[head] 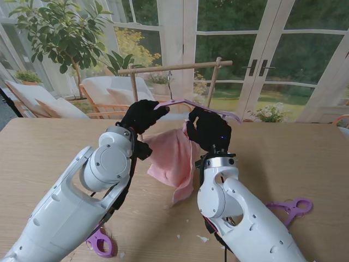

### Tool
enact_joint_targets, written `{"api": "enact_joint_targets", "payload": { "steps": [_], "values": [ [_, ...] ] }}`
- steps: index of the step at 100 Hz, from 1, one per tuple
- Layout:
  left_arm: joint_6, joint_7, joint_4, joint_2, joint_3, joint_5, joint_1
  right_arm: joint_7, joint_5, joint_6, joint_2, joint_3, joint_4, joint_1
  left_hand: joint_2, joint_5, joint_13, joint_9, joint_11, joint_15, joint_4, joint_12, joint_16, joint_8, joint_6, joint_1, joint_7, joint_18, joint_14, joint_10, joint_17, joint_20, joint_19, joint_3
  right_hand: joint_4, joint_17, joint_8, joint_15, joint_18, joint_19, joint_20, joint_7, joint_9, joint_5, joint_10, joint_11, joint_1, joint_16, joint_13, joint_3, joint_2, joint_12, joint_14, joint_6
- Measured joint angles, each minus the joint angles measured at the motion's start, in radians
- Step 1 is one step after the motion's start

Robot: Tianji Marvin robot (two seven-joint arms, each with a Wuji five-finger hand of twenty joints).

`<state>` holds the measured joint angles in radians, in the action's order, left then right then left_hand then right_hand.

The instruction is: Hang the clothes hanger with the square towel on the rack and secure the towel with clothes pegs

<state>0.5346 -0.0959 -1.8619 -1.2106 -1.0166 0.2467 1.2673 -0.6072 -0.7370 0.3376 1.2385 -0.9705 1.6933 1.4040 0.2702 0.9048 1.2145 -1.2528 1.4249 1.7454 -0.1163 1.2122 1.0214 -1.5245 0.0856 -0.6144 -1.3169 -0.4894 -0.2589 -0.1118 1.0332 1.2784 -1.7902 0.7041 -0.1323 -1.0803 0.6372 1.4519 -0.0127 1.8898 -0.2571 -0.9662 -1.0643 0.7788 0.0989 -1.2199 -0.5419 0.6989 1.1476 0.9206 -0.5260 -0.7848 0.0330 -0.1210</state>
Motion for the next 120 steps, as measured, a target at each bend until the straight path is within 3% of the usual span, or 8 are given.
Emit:
{"api": "enact_joint_targets", "payload": {
  "steps": [18, 40, 50, 75, 87, 96, 109, 120],
  "values": [
    [0.004, -0.008, 0.001, -0.003, 0.0, -0.023, 0.005, -0.028, 0.019, -0.04, 0.007, -0.001, 0.008, 0.0, 0.0, 0.0, 0.0, 0.0, 0.0, 0.0, 0.0, 0.0, 0.0, 0.0, 0.0, 0.0, 0.0, 0.0, 0.0, 0.0, 0.0, 0.0, 0.0, 0.0, 0.0, -0.023, 0.009, 0.01, 0.013, 0.001, 0.0, -0.003, 0.006, -0.013, 0.0, -0.006, -0.004, -0.009, 0.014, -0.018, 0.023, 0.0, 0.015, 0.003],
    [-0.002, -0.026, -0.003, -0.011, -0.017, -0.061, 0.016, 0.089, 0.066, -0.066, -0.001, -0.023, 0.055, 0.009, 0.0, 0.0, 0.0, 0.0, 0.001, 0.002, 0.0, 0.0, 0.0, 0.0, 0.0, 0.0, 0.0, 0.0, 0.0, 0.0, 0.0, 0.0, 0.0, 0.0, 0.0, -0.027, 0.009, 0.011, 0.016, 0.002, 0.0, -0.007, 0.006, -0.007, -0.003, -0.006, -0.013, -0.009, 0.016, -0.021, 0.023, 0.0, 0.016, 0.024],
    [-0.002, -0.027, -0.003, -0.011, -0.018, -0.065, 0.017, 0.094, 0.09, -0.101, -0.008, -0.021, 0.06, 0.011, 0.0, 0.0, 0.0, 0.0, 0.001, 0.002, 0.0, 0.0, 0.0, 0.0, 0.0, 0.0, 0.0, 0.0, 0.0, 0.0, 0.0, 0.0, 0.0, 0.0, 0.0, -0.039, 0.009, 0.011, 0.016, 0.005, 0.0, -0.007, 0.006, -0.002, -0.003, -0.007, -0.013, -0.009, 0.027, -0.021, 0.023, 0.0, 0.017, 0.025],
    [-0.001, -0.04, -0.005, -0.019, -0.018, -0.127, 0.016, 0.128, 0.069, -0.095, -0.018, 0.008, 0.067, -0.002, 0.0, 0.0, 0.0, 0.0, 0.006, 0.002, 0.0, 0.0, -0.001, 0.0, 0.0, 0.0, 0.0, 0.0, 0.0, 0.0, 0.0, 0.0, 0.0, 0.0, 0.0, -0.045, 0.009, 0.011, 0.016, 0.006, 0.0, -0.007, 0.006, -0.001, -0.003, -0.007, -0.013, -0.01, 0.029, -0.021, 0.023, 0.0, 0.017, 0.025],
    [-0.002, -0.039, -0.013, -0.021, -0.021, -0.142, 0.018, 0.138, 0.05, -0.077, -0.018, 0.018, 0.056, -0.016, 0.0, 0.0, 0.0, 0.0, 0.007, 0.003, 0.0, 0.0, -0.001, 0.0, 0.0, 0.0, 0.0, 0.0, 0.0, 0.0, 0.0, 0.001, 0.0, 0.0, 0.0, -0.054, 0.009, 0.011, 0.016, 0.006, 0.0, -0.007, 0.006, 0.0, -0.003, -0.007, -0.013, -0.01, 0.037, -0.021, 0.023, 0.0, 0.017, 0.025],
    [-0.006, -0.034, -0.021, -0.022, -0.031, -0.142, 0.025, 0.132, 0.022, -0.015, -0.017, 0.017, 0.051, -0.019, 0.0, 0.0, 0.0, 0.0, 0.007, 0.003, 0.0, 0.0, -0.001, -0.001, 0.0, 0.0, 0.0, 0.0, 0.0, 0.0, 0.0, 0.001, 0.0, 0.0, 0.0, -0.056, 0.009, 0.012, 0.016, 0.006, 0.0, -0.007, 0.006, 0.003, -0.003, -0.007, -0.014, -0.01, 0.038, -0.027, 0.023, 0.0, 0.017, 0.025],
    [-0.01, -0.031, -0.023, -0.021, -0.047, -0.149, 0.031, 0.008, 0.027, 0.035, 0.003, -0.007, 0.039, -0.012, 0.0, 0.008, 0.0, -0.004, 0.007, 0.004, 0.0, 0.0, -0.001, -0.001, 0.0, 0.0, 0.0, 0.0, 0.0, 0.0, 0.0, 0.001, 0.0, 0.0, 0.0, -0.061, 0.009, 0.012, 0.018, 0.006, 0.0, -0.007, 0.005, 0.003, -0.004, -0.007, -0.014, -0.01, 0.04, -0.029, 0.023, 0.0, 0.019, 0.025],
    [-0.014, -0.031, -0.022, -0.021, -0.054, -0.173, 0.032, 0.043, 0.025, 0.08, 0.009, -0.037, 0.057, -0.003, 0.0, 0.01, 0.007, -0.011, 0.007, 0.004, 0.0, 0.0, -0.001, -0.001, 0.0, 0.0, 0.0, -0.001, 0.0, 0.0, 0.0, 0.001, 0.0, 0.0, 0.0, -0.061, 0.009, 0.012, 0.019, 0.006, 0.0, -0.007, 0.005, 0.003, -0.005, -0.007, -0.024, -0.01, 0.04, -0.039, 0.024, 0.0, 0.02, 0.028]
  ]
}}
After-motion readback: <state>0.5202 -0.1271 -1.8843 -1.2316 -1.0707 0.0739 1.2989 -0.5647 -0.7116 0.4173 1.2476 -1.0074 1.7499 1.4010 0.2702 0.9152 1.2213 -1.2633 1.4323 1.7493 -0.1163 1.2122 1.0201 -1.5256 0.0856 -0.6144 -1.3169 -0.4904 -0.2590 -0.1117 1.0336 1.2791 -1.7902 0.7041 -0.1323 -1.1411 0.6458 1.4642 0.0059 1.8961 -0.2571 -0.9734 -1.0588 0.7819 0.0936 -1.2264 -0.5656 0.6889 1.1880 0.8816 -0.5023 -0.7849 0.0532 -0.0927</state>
